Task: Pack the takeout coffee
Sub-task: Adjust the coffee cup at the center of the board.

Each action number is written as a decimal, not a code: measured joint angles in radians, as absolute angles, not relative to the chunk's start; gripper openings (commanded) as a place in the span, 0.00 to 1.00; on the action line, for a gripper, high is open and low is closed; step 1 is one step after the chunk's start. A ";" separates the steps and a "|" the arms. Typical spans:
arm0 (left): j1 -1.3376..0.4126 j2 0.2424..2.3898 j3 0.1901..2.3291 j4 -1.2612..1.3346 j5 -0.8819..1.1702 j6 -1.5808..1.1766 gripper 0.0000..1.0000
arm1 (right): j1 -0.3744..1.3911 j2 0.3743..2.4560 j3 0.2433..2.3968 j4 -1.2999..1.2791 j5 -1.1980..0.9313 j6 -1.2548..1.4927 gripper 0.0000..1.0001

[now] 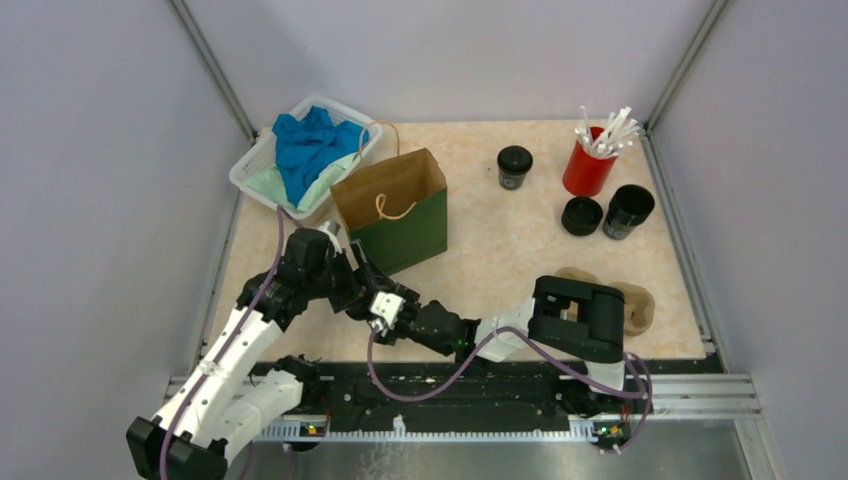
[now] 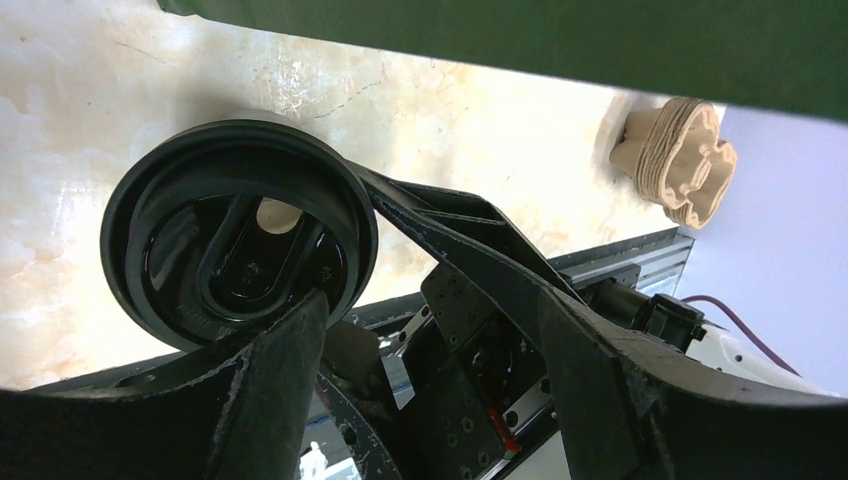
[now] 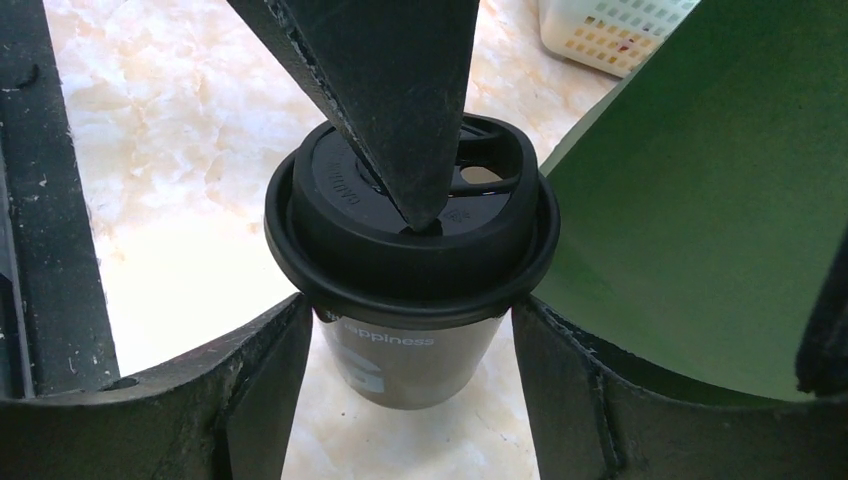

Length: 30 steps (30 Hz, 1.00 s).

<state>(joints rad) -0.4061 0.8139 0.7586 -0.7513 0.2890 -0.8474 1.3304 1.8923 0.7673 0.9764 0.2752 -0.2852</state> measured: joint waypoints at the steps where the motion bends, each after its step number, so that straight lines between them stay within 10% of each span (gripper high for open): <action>1: -0.406 0.813 0.757 -0.748 0.289 -0.850 0.85 | 1.330 1.895 0.767 0.981 0.275 -0.281 0.73; 30: -0.413 0.809 0.775 -0.741 0.368 -0.825 0.90 | 1.319 1.665 0.590 0.885 0.355 0.048 0.92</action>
<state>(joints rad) -0.4133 0.8093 0.7746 -0.7410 0.3683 -0.8246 1.3186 1.6646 0.5903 0.8852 0.3546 0.0483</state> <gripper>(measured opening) 0.946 0.918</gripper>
